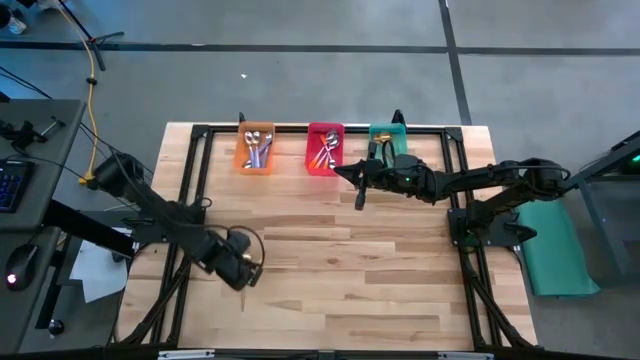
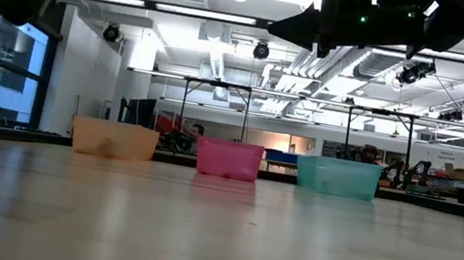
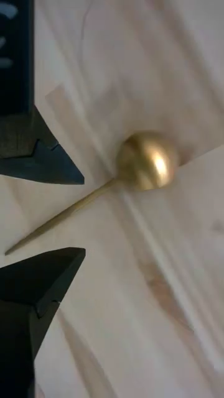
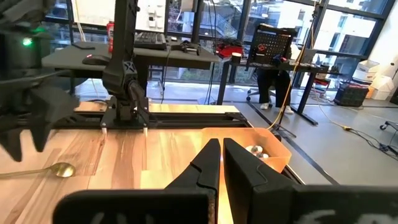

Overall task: Sort silverware by color (type)
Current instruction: Put the golden spoon into the green bin

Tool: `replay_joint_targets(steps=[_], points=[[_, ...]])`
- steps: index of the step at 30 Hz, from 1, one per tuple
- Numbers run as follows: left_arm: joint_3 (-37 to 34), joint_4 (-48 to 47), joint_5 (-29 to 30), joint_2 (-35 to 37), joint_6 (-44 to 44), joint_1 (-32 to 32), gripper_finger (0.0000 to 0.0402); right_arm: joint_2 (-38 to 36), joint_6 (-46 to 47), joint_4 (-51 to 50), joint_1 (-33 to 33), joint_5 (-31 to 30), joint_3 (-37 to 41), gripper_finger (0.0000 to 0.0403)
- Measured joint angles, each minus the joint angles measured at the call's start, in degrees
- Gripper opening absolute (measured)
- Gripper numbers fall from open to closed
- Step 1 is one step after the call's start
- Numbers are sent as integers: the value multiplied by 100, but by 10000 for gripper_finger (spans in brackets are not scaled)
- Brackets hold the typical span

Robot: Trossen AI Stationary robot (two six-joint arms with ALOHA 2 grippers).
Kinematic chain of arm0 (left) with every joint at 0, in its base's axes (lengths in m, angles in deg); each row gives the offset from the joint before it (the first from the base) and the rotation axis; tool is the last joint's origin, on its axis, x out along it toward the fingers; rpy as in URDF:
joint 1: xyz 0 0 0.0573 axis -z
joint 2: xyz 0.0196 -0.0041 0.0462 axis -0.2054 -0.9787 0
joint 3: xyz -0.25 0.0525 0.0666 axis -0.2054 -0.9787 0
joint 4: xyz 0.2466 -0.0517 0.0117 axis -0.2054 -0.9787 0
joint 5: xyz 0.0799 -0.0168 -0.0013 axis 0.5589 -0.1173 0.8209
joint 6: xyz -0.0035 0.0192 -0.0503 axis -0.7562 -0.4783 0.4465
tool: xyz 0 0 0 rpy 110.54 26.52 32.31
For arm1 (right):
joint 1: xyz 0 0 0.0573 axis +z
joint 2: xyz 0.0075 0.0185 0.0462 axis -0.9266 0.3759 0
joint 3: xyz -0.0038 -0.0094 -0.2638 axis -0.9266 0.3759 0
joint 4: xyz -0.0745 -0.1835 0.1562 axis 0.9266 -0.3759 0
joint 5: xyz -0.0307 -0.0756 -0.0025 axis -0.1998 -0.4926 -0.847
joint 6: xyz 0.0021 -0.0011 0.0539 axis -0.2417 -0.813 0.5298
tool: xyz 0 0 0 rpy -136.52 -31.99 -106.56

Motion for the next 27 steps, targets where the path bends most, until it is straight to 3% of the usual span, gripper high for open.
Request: replay_joint_targets(steps=[6, 13, 27], points=[[2, 19, 19, -517, 375, 314, 168, 0, 15, -18, 1, 13, 0, 5], [7, 176, 349, -819, 114, 294, 168, 0, 103, -42, 2, 64, 0, 5], [4, 123, 775, -977, -207, 186, 168, 0, 95, -8, 194, 92, 0, 5]])
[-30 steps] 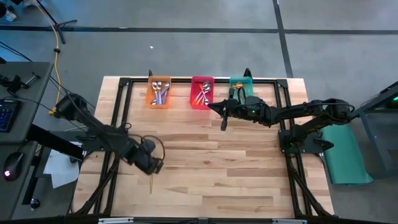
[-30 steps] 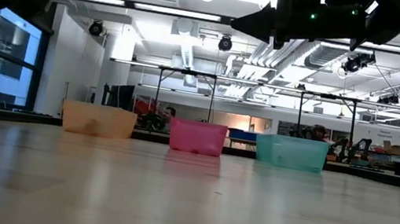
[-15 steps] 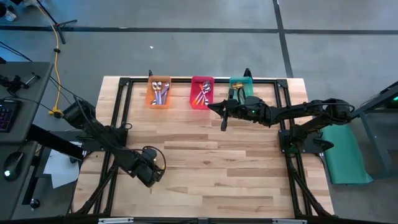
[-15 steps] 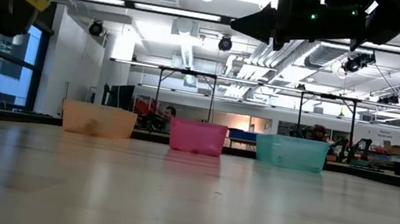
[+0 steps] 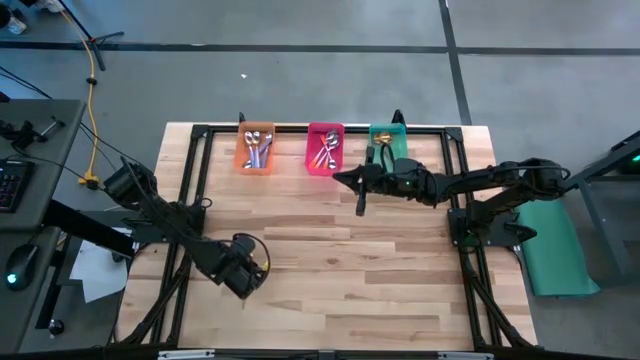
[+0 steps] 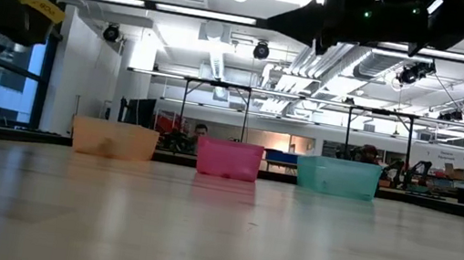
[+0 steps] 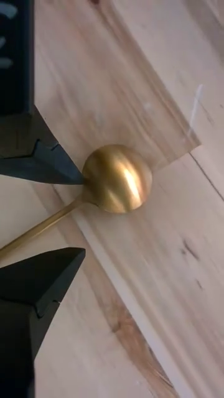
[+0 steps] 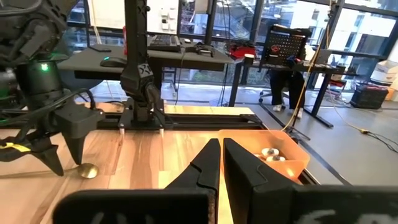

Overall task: Sort silverware by color (type)
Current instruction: Put the golden spoon into the green bin

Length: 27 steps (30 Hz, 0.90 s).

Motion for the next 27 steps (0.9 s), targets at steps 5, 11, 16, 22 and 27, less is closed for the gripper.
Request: replay_joint_targets(steps=[5, 11, 16, 22, 27], points=[[-301, 331, -112, -1, -66, -47, 168, 0, -52, -1, 35, -2, 0, 5], [-612, 627, -101, 35, -75, -45, 162, 0, -52, 1, 35, -2, 0, 5], [-616, 616, -77, 58, -418, -60, 118, 0, -52, 6, 35, -4, 0, 5], [-651, 681, 142, 220, -963, -60, 32, 0, -52, 3, 35, -4, 0, 5], [-650, 893, 883, 461, -1457, -74, 10, 0, -95, -110, 35, -6, 0, 5]])
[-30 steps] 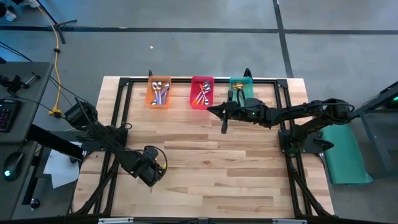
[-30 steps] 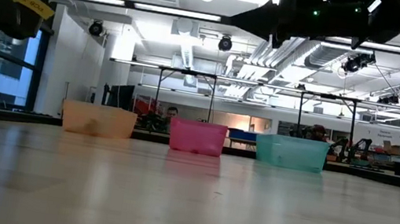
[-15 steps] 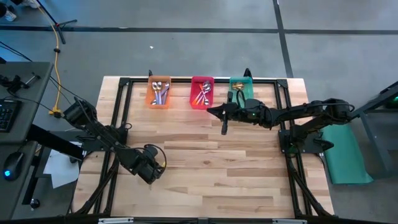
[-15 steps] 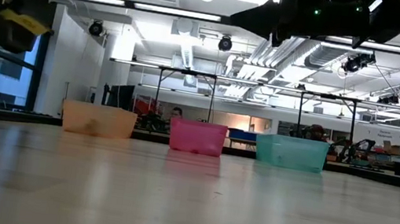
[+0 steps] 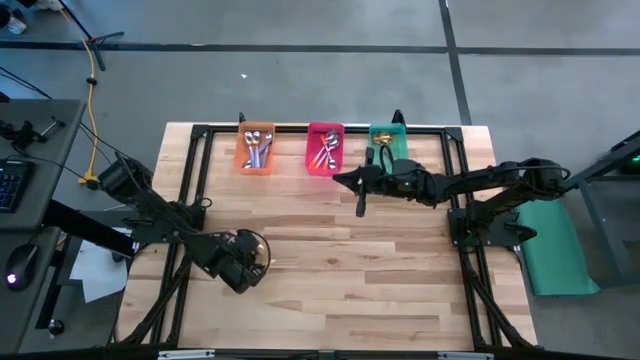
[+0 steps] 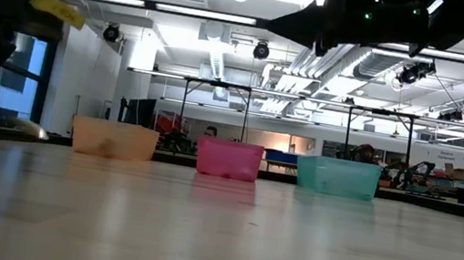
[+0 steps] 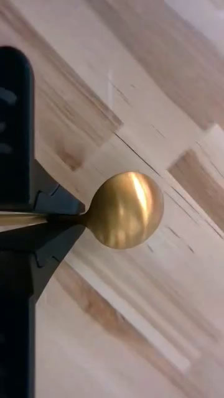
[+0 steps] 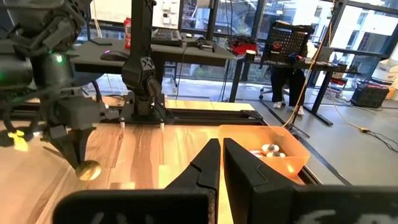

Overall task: Sort silverware by color (type)
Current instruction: Put the golden spoon into the green bin

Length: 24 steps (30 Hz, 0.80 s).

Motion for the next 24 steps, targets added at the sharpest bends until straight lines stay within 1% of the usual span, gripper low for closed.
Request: replay_joint_targets(steps=[2, 5, 8, 13, 19, 24], points=[[-33, 172, 149, 49, -180, -27, 9, 0, -3, -65, 0, 0, 0, 5], [-312, 954, 451, 185, -471, -66, 5, 0, -55, -193, 0, 0, 0, 5], [-816, 2182, 494, 302, -841, -212, 4, 0, -17, -294, 0, 0, 0, 5], [-1648, 4453, 467, 420, -1878, -641, 3, 0, 170, -555, 73, -26, 5, 5], [-2273, 6744, 105, 424, -3363, -1450, 3, 137, 199, -795, 474, -20, 10, 5], [-2430, 8231, -491, 424, -4685, -2085, 2, 539, 509, -789, 889, -4, 15, 5]])
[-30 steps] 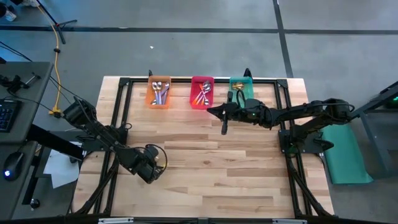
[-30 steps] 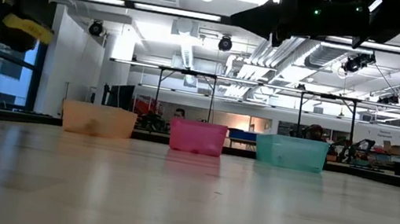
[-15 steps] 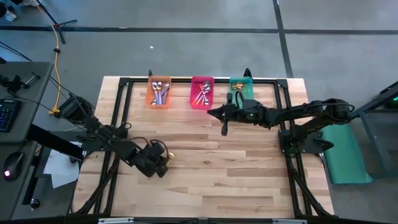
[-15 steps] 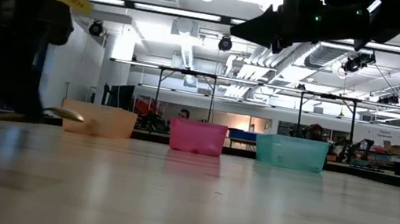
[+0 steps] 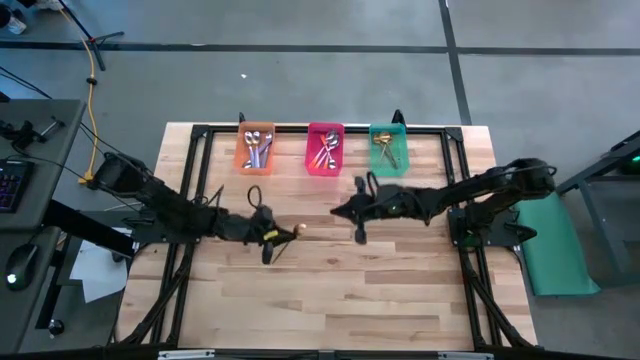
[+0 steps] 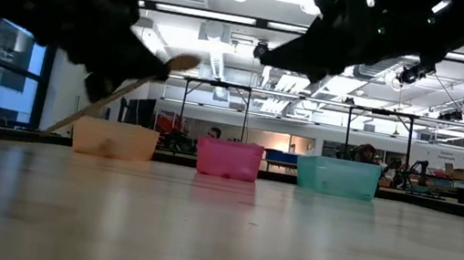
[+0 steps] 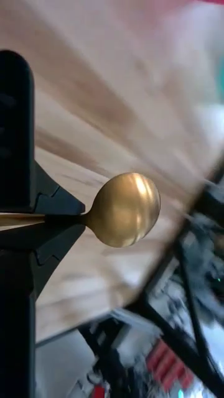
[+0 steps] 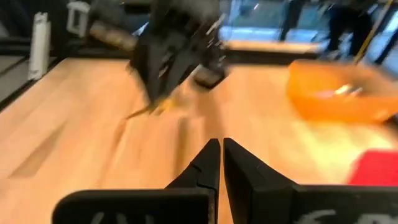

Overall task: Sort silverware by color (type)
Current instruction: Put the golden spoon into the green bin

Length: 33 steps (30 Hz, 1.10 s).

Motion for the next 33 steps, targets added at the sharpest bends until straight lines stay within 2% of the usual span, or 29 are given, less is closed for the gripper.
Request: replay_joint_targets(steps=[6, 10, 15, 19, 22, 25, 30, 33], points=[[4, 1252, -730, 1, -1114, -626, 2, 820, 715, 586, 406, 8, 0, 22], [8, 1766, -1266, 2, -1384, -965, 3, 1458, 952, 1724, 556, 11, -4, 68], [9, 2239, -1594, 2, -1570, -1178, 3, 2126, 1328, 3148, 475, 89, -148, 135], [10, 2459, -1867, 2, -1637, -1241, 4, 2650, 1345, 3546, 370, 647, -627, 168], [10, 2427, -1911, 0, -1618, -1254, 4, 2990, 1493, 3596, 299, 1092, -1098, 175], [10, 2434, -1959, 0, -1618, -1254, 4, 3252, 1551, 3612, 267, 1232, -1535, 177], [10, 2432, -1962, 0, -1645, -1247, 5, 3493, 1527, 3603, 291, 783, -1965, 168], [10, 2435, -1962, 0, -1691, -1247, 5, 3500, 1441, 3605, 332, 645, -1991, 137]])
